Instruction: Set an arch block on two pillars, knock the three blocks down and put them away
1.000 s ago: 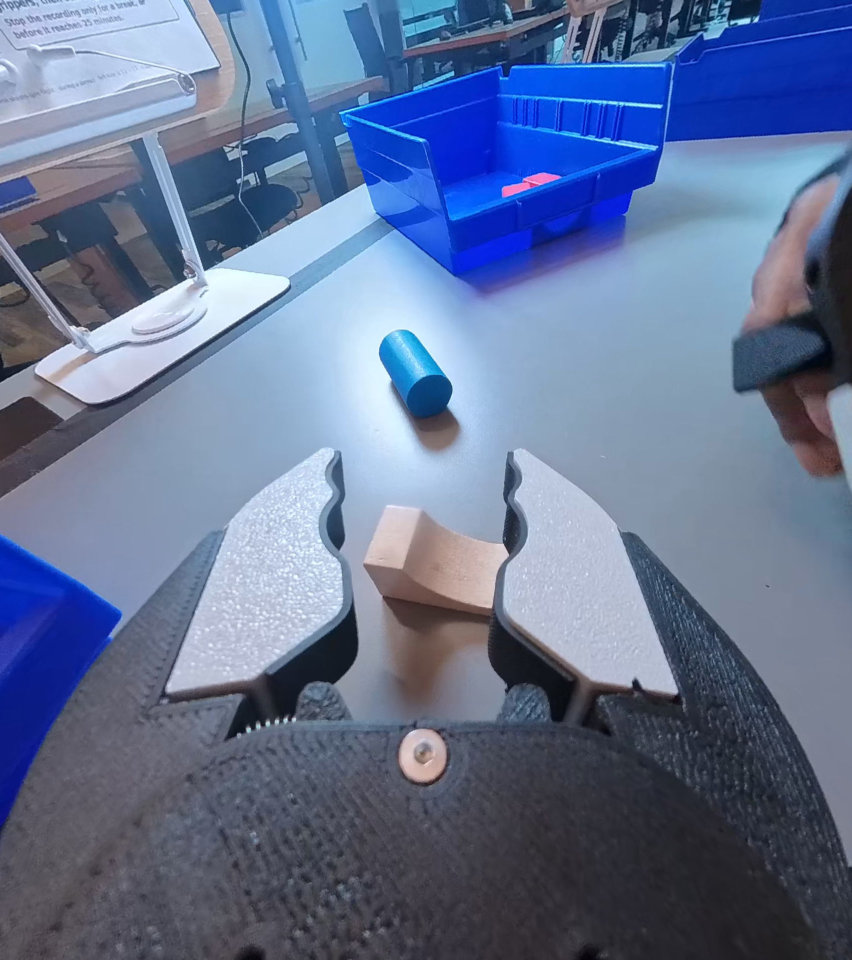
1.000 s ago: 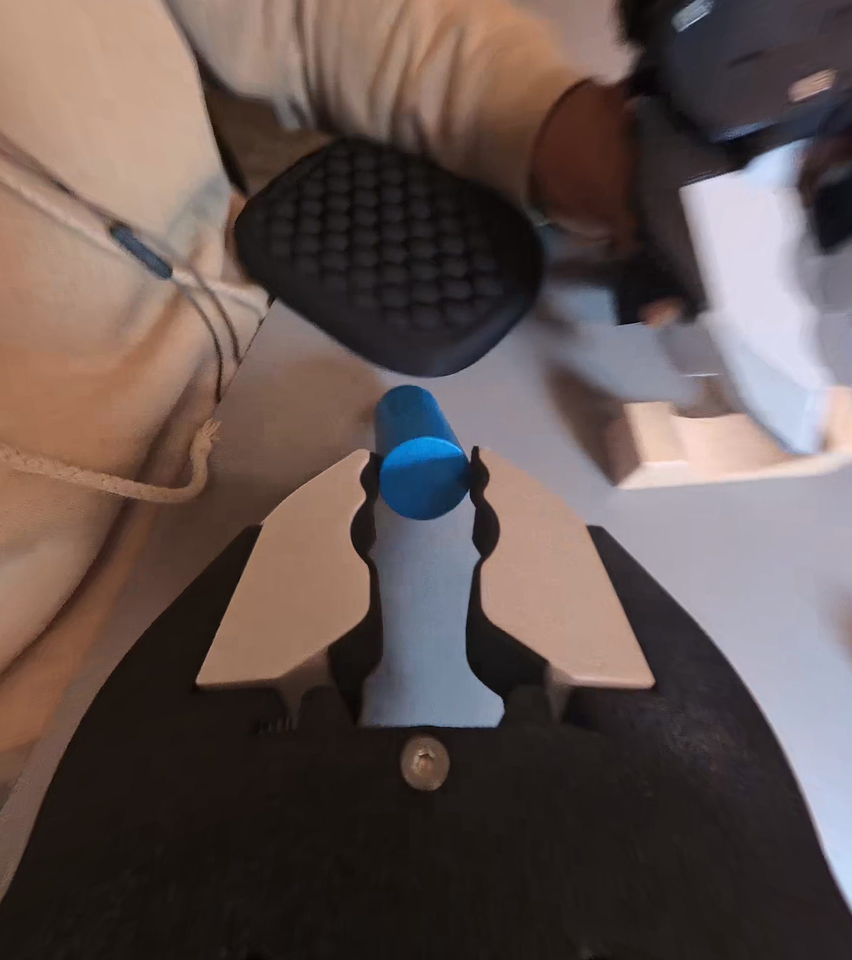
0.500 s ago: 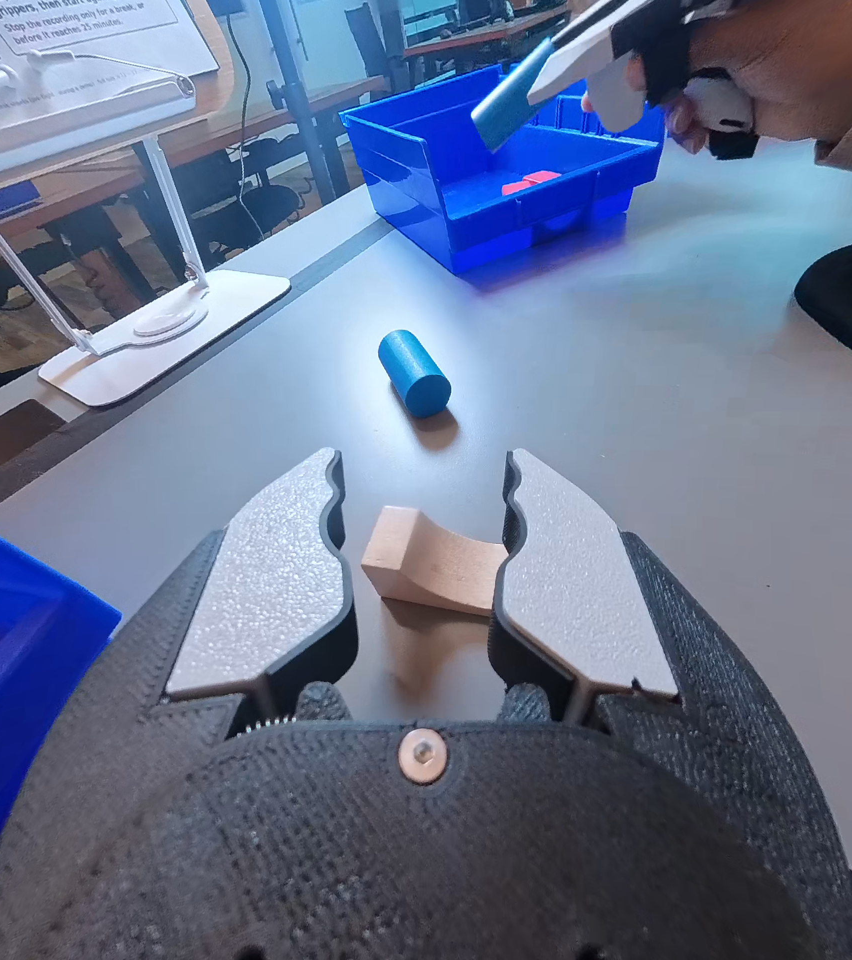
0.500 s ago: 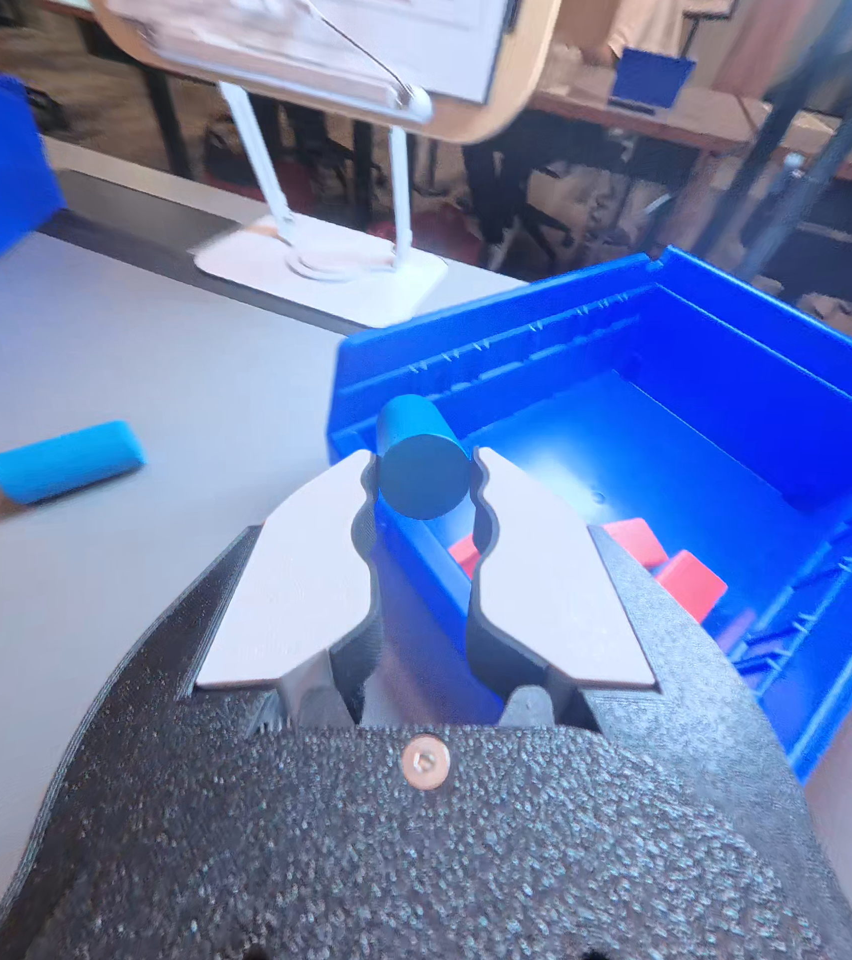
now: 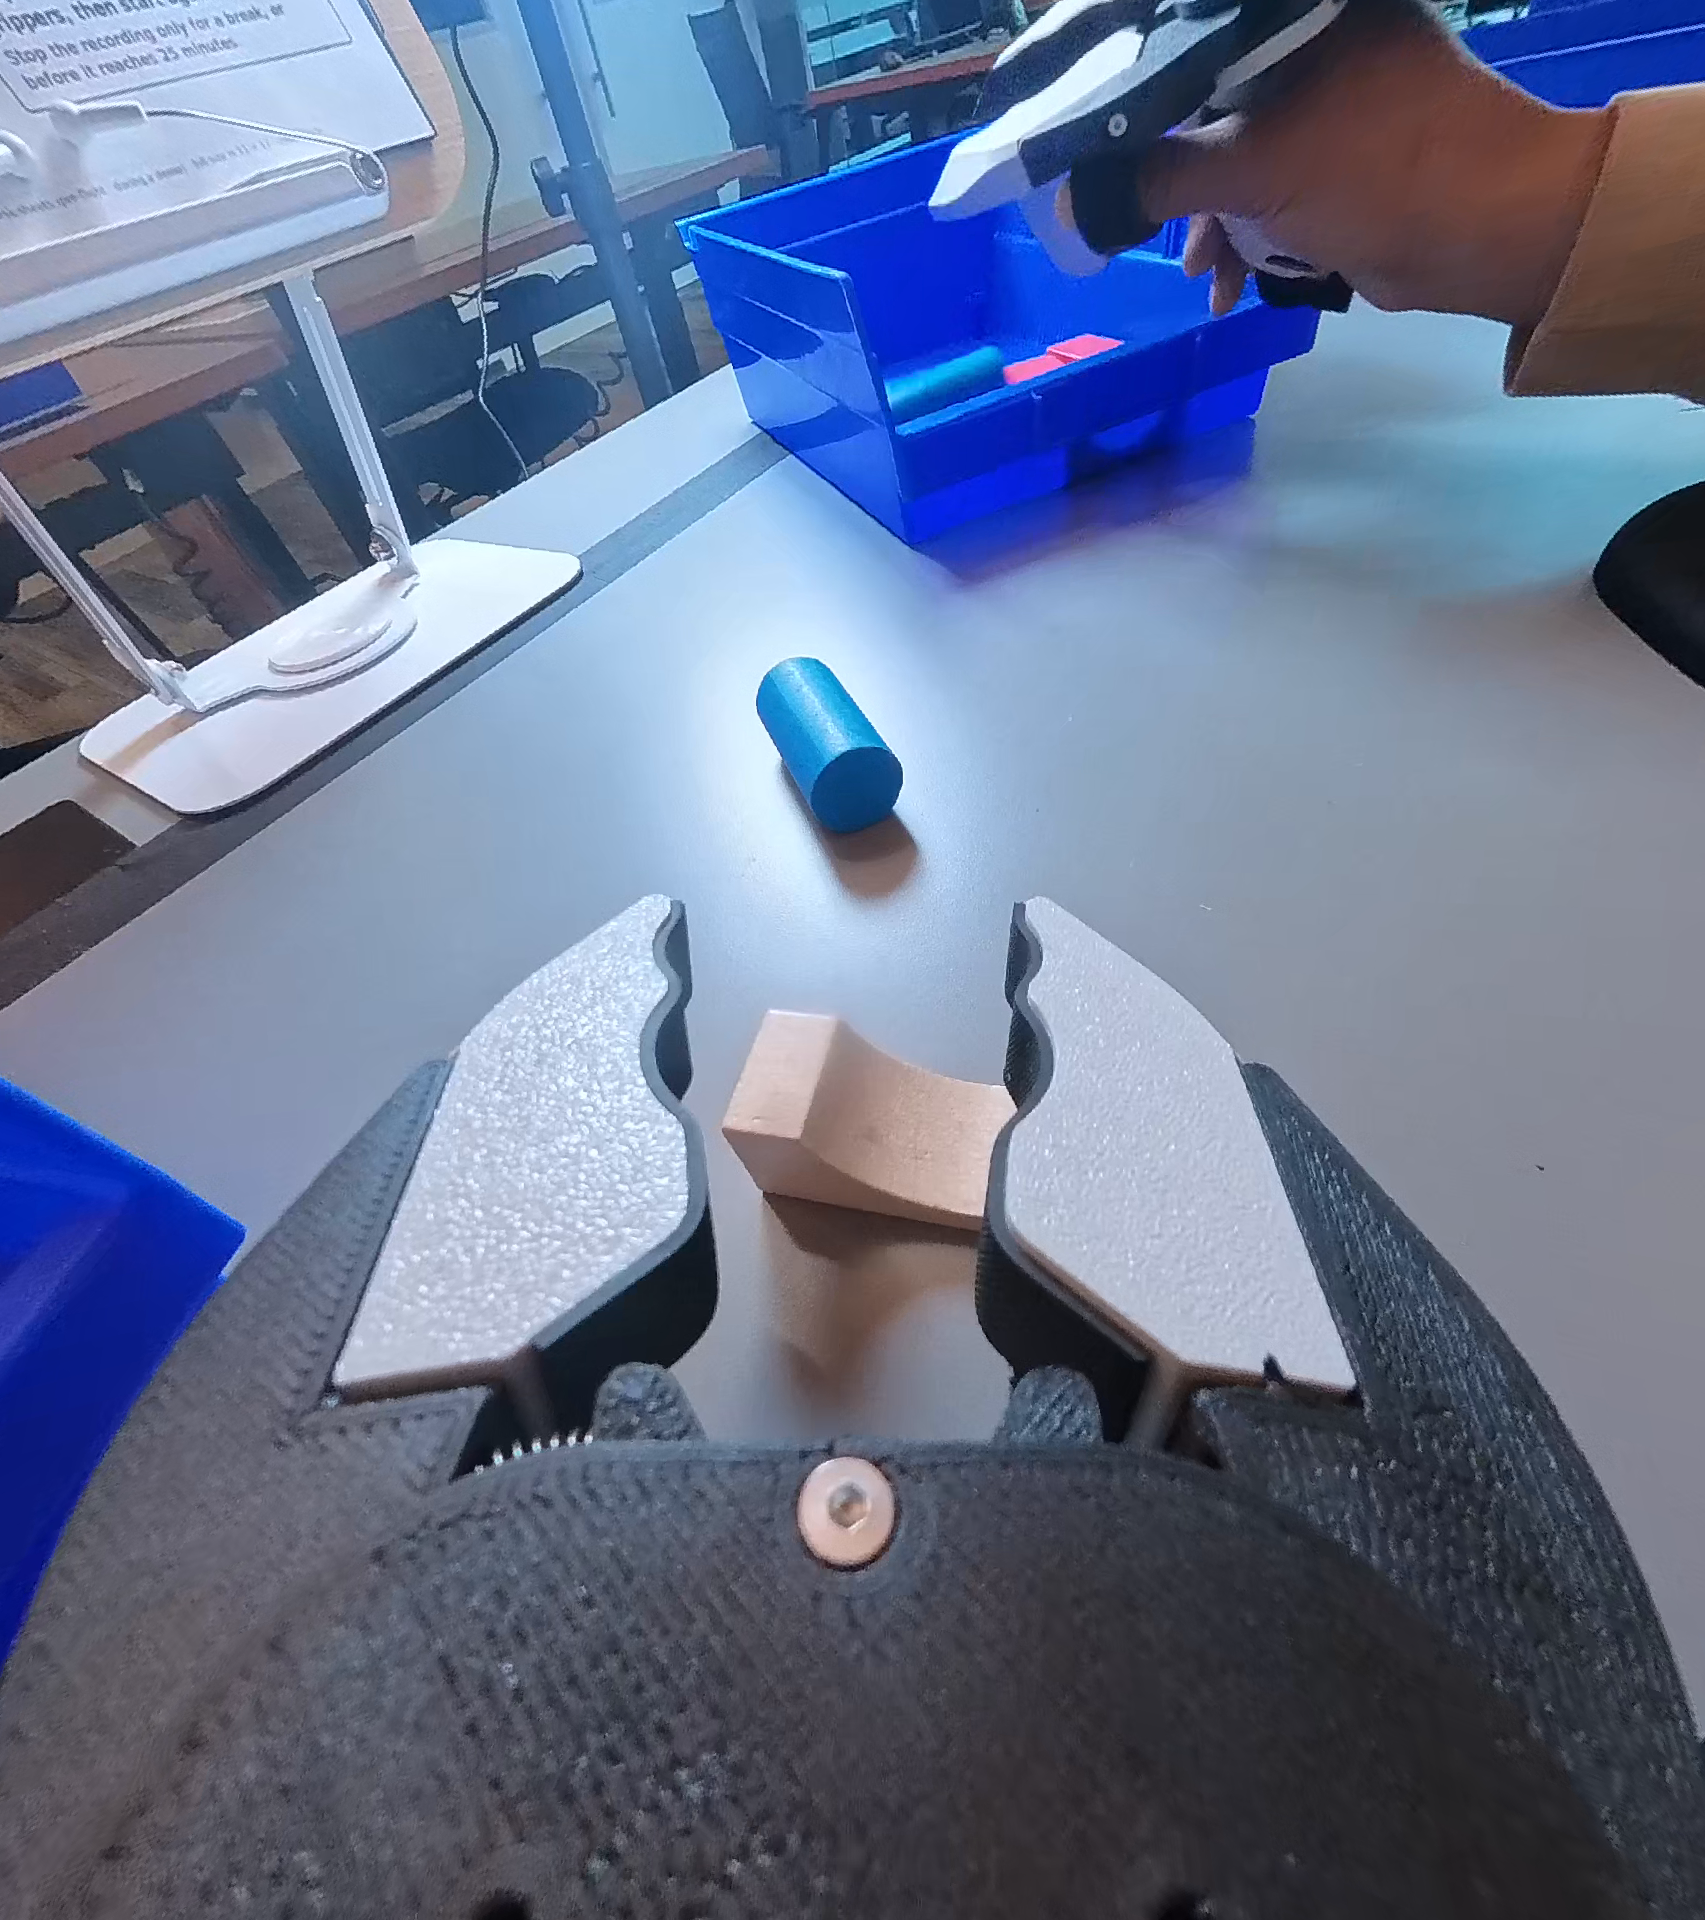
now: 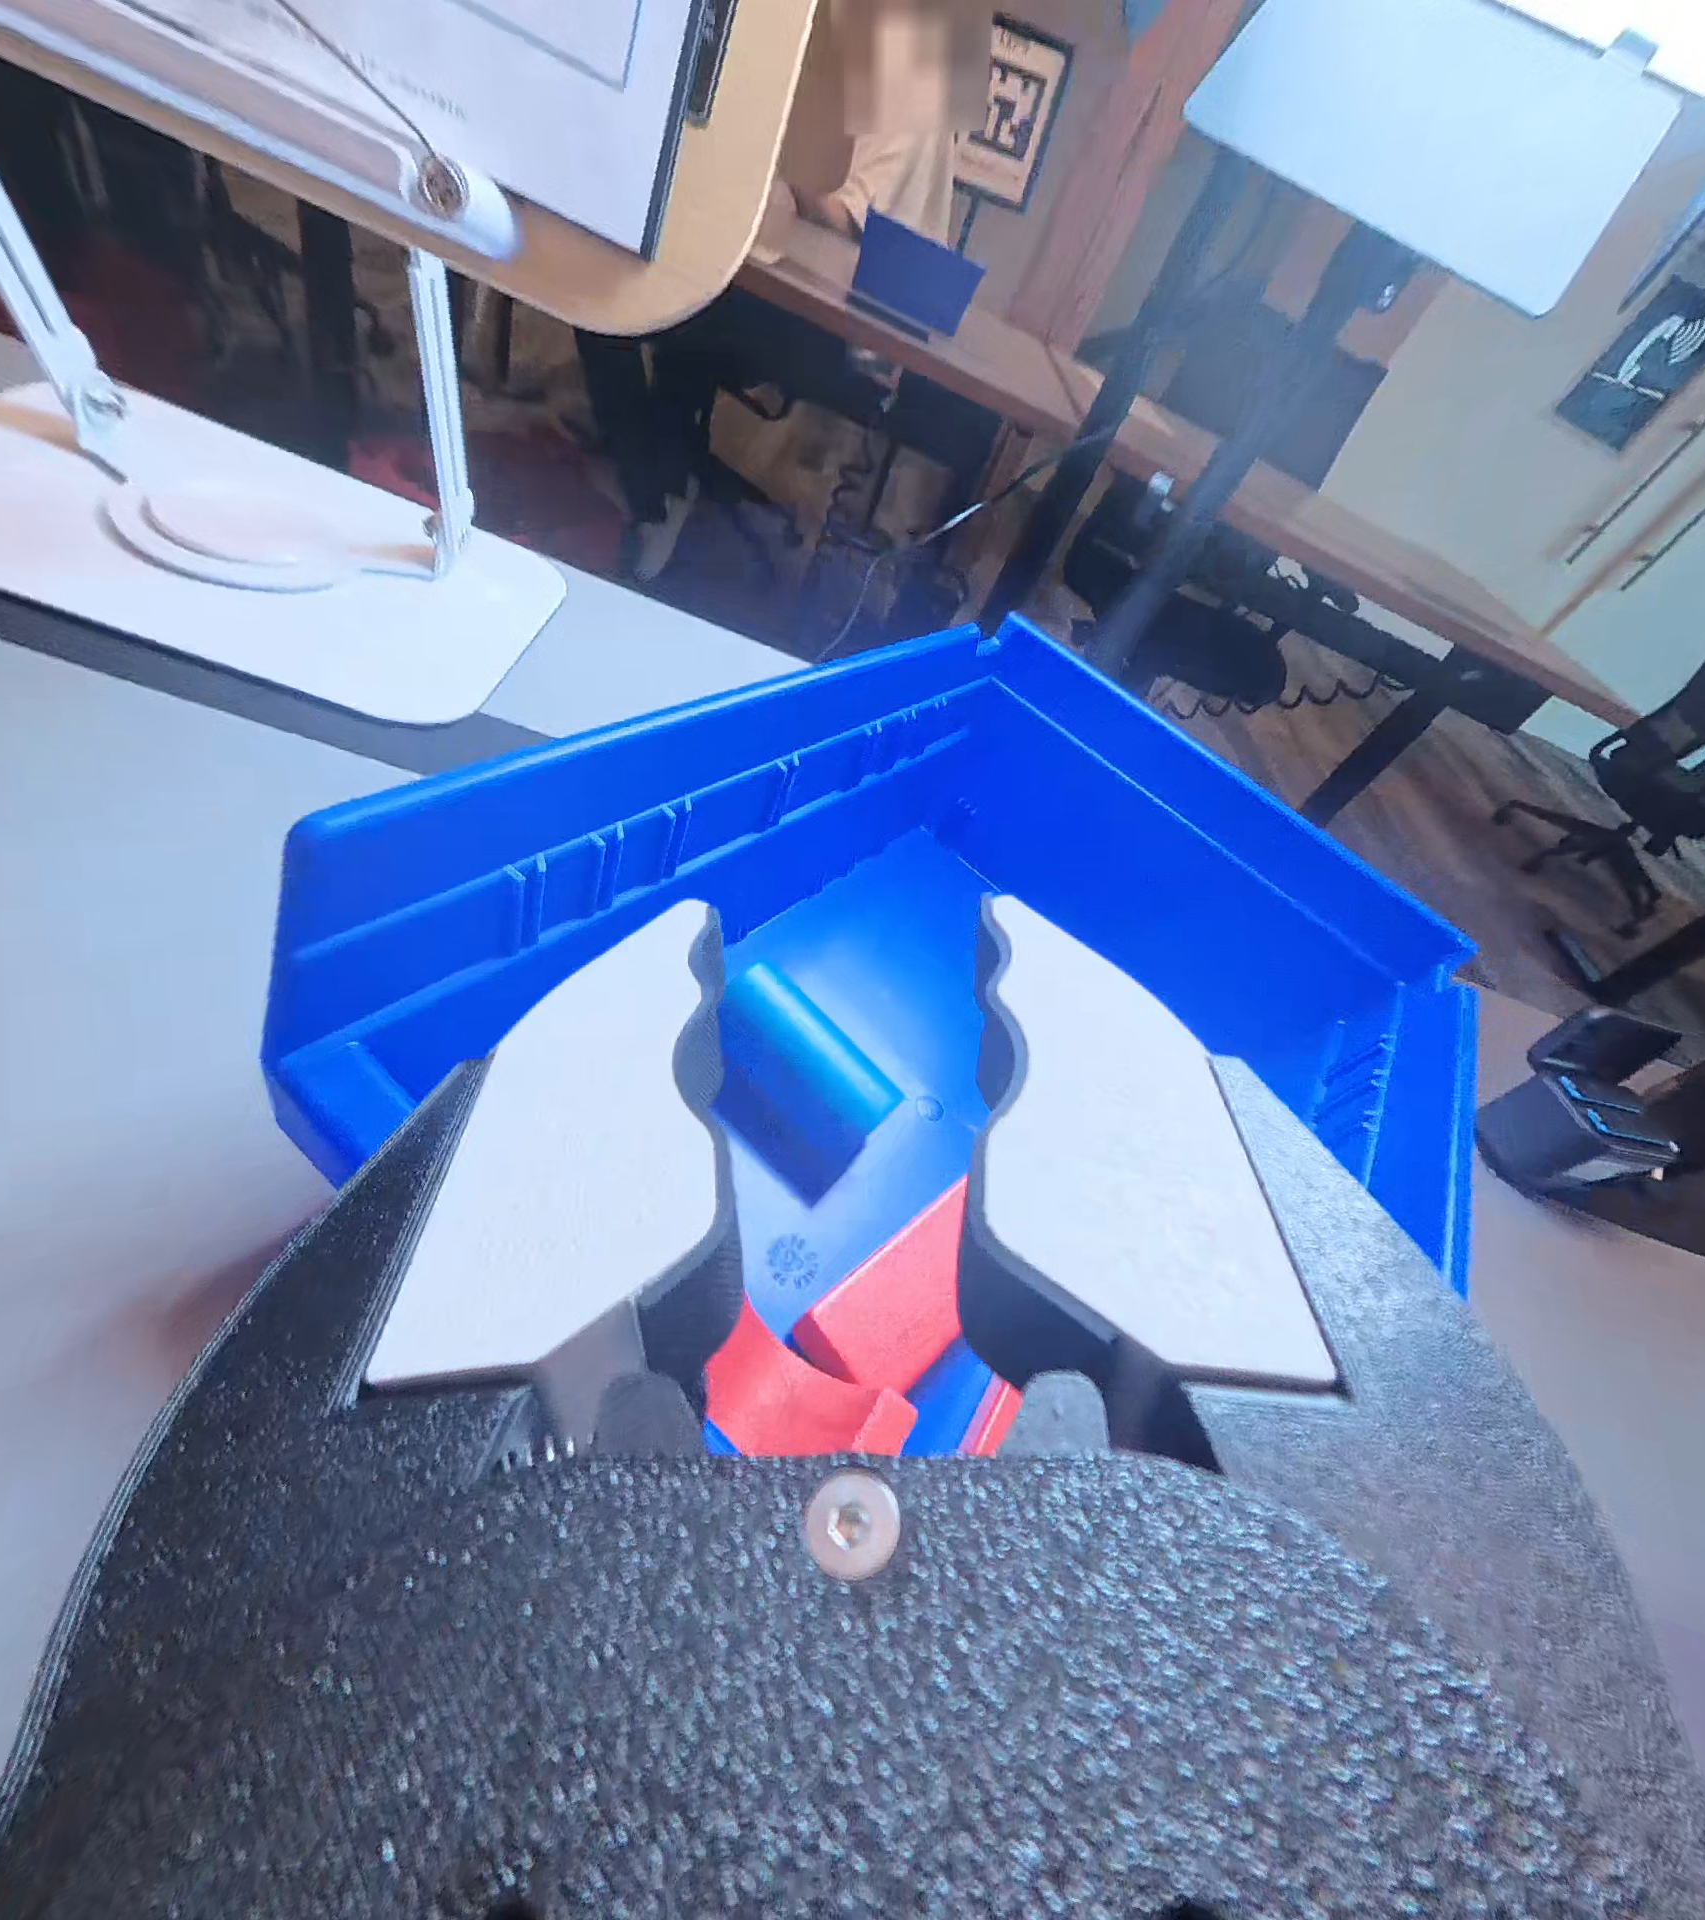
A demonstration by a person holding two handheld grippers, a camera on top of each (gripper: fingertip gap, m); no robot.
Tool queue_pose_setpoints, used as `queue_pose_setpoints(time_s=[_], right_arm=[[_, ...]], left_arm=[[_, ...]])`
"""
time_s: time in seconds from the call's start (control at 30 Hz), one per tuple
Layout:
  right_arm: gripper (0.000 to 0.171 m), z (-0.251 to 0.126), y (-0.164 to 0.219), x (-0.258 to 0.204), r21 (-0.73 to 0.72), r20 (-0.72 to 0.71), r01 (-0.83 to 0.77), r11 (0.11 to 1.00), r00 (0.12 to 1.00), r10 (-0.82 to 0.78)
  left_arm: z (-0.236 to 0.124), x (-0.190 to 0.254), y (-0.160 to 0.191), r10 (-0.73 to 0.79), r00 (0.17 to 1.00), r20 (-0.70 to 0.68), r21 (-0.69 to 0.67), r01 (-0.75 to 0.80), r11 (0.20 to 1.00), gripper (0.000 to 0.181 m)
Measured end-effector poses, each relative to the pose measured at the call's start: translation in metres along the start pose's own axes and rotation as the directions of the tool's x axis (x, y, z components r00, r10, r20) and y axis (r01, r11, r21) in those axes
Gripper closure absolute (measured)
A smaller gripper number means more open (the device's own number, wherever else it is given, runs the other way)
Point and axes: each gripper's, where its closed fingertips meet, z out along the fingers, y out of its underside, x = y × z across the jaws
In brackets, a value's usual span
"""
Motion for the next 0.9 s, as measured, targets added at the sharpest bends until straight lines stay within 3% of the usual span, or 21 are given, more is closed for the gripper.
queue_pose_setpoints(time_s=[0.1,0.23,0.47,0.6,0.67,0.8,0.87,0.9], right_arm=[[0.125,-0.014,-0.016,-0.01,0.086,0.081,-0.041,0.995,0.996,0.034],[0.123,-0.038,-0.033,-0.073,0.125,0.366,-0.06,0.99,0.93,0.01],[0.117,-0.089,-0.021,-0.194,0.16,0.697,0.138,0.977,0.685,-0.211],[0.11,-0.115,0.001,-0.238,0.125,0.813,0.209,0.97,0.538,-0.221],[0.102,-0.108,0.009,-0.245,0.087,0.793,0.233,0.969,0.572,-0.209],[0.085,-0.079,0.014,-0.255,-0.078,0.762,0.152,0.985,0.647,-0.039],[0.086,-0.063,0.016,-0.258,-0.118,0.731,0.146,0.982,0.683,-0.014],[0.098,-0.057,0.019,-0.26,-0.138,0.725,0.157,0.978,0.689,-0.009]], left_arm=[[0.0,0.0,0.0,0.003,1.0,0.001,-0.001,-0.003,1.0,0.122],[0.0,0.0,0.0,-0.001,1.0,0.002,-0.001,0.001,1.0,0.122],[-0.01,-0.016,-0.01,-0.037,0.999,0.022,0.045,0.036,0.998,0.121],[-0.017,-0.03,-0.014,-0.083,0.996,0.043,0.068,0.08,0.994,0.121],[-0.017,-0.034,-0.011,-0.095,0.994,0.046,0.062,0.092,0.994,0.121],[-0.014,-0.03,-0.006,-0.09,0.995,0.037,0.042,0.088,0.995,0.121],[-0.013,-0.027,-0.006,-0.077,0.997,0.031,0.035,0.075,0.997,0.121],[-0.013,-0.026,-0.006,-0.071,0.997,0.03,0.035,0.07,0.997,0.121]])
